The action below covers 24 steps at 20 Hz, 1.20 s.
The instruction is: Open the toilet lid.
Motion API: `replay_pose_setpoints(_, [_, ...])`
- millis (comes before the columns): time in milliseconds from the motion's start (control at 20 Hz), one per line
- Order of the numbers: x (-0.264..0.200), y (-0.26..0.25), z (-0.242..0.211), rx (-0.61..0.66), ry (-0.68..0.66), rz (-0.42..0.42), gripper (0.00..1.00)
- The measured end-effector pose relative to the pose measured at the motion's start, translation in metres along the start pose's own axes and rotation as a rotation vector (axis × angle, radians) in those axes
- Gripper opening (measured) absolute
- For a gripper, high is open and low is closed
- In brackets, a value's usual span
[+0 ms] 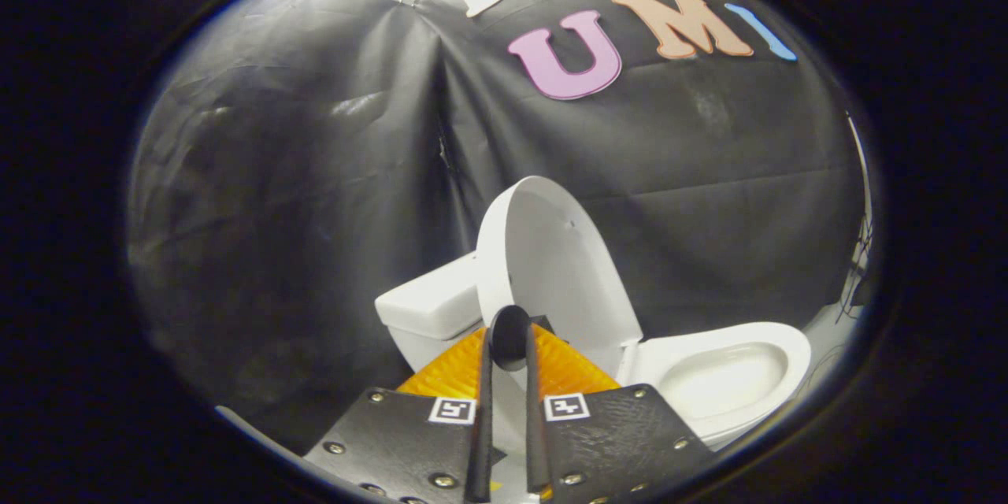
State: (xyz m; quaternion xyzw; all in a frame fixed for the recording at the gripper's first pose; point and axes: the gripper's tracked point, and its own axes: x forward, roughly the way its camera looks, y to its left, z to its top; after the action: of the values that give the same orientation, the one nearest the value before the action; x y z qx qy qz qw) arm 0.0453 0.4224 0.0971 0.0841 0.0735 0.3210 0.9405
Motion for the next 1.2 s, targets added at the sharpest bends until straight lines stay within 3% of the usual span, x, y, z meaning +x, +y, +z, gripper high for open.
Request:
replay_pose_setpoints(100, [-0.006,0.000,0.000,0.014,0.033,0.018,0.27])
replay_pose_setpoints(150, [-0.011,-0.004,-0.001,0.002,0.048,0.010,0.27])
replay_pose_setpoints(350, [-0.038,-0.034,0.013,-0.053,0.032,-0.057,0.54])
replay_pose_setpoints(600, [-0.077,-0.081,0.050,-0.072,-0.007,-0.102,0.80])
replay_pose_setpoints(900, [-0.122,-0.134,0.095,-0.079,-0.077,-0.155,0.80])
replay_pose_setpoints(1000, [-0.133,-0.141,0.102,-0.097,-0.106,-0.121,0.80])
replay_pose_setpoints(1100, [-0.146,-0.147,0.118,-0.174,-0.182,-0.098,0.90])
replay_pose_setpoints(1200, [-0.156,-0.168,0.130,-0.311,-0.227,-0.142,0.99])
